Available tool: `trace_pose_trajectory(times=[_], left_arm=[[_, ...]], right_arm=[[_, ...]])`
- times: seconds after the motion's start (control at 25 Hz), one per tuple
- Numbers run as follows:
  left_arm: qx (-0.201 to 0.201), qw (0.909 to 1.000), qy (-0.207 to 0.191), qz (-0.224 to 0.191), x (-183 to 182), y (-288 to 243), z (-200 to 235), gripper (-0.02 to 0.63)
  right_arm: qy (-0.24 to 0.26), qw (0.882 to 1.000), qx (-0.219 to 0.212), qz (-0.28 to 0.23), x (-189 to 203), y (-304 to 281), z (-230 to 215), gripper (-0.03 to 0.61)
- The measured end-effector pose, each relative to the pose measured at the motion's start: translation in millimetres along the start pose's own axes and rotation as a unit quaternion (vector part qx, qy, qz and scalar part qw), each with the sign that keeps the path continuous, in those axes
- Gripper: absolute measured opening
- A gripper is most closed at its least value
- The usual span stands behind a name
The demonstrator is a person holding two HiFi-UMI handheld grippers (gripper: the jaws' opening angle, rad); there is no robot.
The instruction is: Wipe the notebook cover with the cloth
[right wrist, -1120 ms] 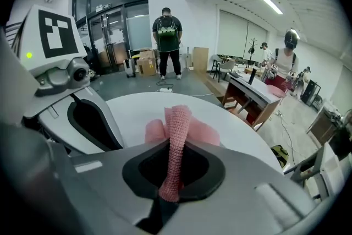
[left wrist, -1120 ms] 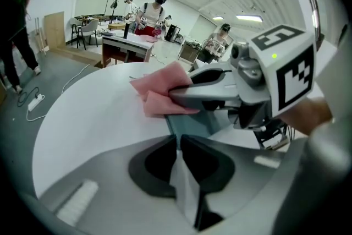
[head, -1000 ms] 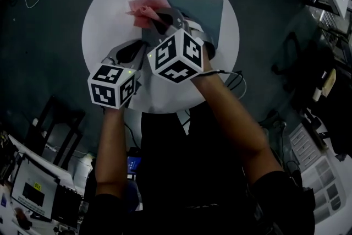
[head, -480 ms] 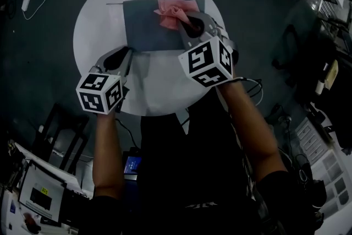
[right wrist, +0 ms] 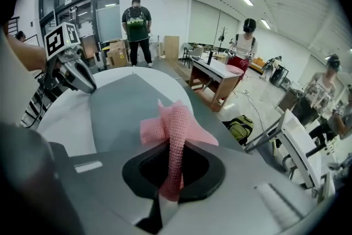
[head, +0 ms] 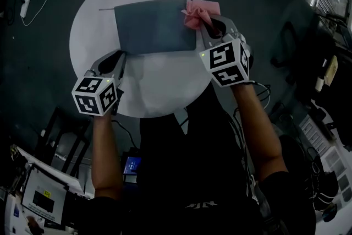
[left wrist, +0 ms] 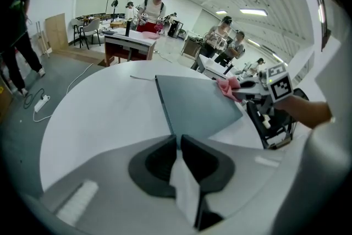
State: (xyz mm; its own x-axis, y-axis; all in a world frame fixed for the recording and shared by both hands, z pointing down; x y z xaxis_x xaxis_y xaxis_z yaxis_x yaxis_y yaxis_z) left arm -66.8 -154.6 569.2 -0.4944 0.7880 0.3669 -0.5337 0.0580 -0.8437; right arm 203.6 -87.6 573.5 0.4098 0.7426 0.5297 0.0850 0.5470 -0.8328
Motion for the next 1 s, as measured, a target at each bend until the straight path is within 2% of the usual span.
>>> trace_pose_trajectory(times=[0.16, 0.32, 0.44, 0.6, 0.8, 1.0], left_arm=[[0.007, 1.0, 0.0, 0.001, 0, -1, 1, 0.025], [0.012, 0.9999, 0.0, -0.004, 0, 0, 3, 0.025], [0.017, 0.9998, -0.002, -0.003, 1, 1, 5, 0.025], [0.024, 0.9997, 0.0, 0.002, 2, 1, 8, 0.026], [0.028, 0.9996, 0.004, -0.009, 3, 4, 14, 0.025], [0.037, 0.9992, 0.005, -0.01, 4, 4, 14, 0.026]], right_arm=[[-0.035, 0.999, 0.032, -0.022, -1, 23, -19, 0.009], [-0.04, 0.994, 0.032, -0.102, -49, 45, -13, 0.009], [-0.026, 0.988, 0.005, -0.151, -99, 43, 10, 0.009], [-0.002, 0.982, -0.043, -0.181, -157, 13, 48, 0.009], [0.038, 0.984, -0.079, -0.157, -194, -47, 93, 0.009], [0.071, 0.99, -0.08, -0.094, -187, -89, 112, 0.009]])
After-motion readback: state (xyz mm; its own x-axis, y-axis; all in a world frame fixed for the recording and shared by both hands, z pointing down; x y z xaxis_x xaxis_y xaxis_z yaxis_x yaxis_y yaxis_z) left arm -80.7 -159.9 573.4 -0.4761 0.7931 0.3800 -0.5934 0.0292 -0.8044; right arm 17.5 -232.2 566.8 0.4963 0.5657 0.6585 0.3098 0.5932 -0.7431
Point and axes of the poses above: the fingertips, and each gripper's own axes: y backward along the fingers, z to its left, x out of its underside, the point moved 5 cm from there along y, backward along the fingers, and after that the axes turned 8 degrees about y, right-handed, at the moved point
